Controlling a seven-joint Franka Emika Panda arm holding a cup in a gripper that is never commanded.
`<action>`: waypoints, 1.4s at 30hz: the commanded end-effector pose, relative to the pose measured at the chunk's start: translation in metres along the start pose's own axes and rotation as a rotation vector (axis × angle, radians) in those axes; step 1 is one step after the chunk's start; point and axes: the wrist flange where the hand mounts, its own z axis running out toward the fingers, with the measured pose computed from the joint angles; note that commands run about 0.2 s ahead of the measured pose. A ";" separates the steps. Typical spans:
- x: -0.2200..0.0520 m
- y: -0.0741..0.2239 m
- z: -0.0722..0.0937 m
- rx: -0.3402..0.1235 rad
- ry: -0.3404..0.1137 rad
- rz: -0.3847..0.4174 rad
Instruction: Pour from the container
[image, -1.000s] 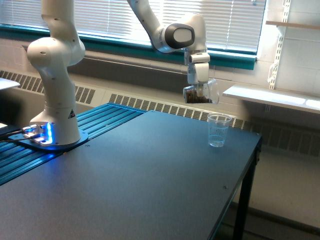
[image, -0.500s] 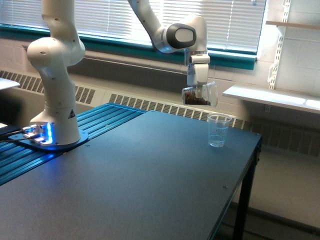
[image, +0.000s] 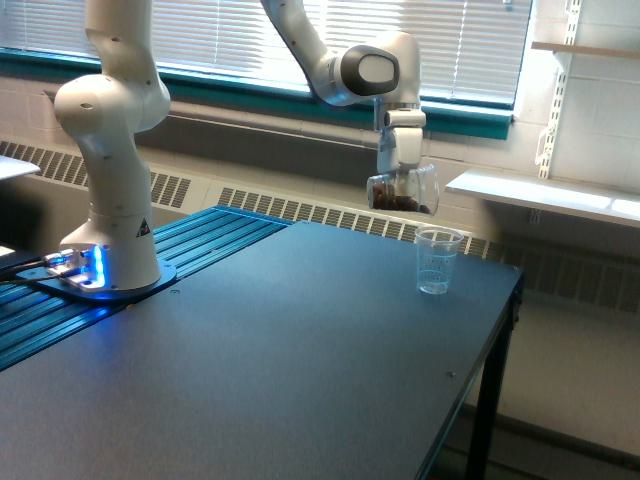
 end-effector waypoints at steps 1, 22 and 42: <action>-0.001 -0.010 -0.004 -0.010 0.007 -0.007; -0.004 -0.019 0.003 -0.055 -0.008 -0.025; -0.001 -0.032 -0.001 -0.083 -0.013 -0.060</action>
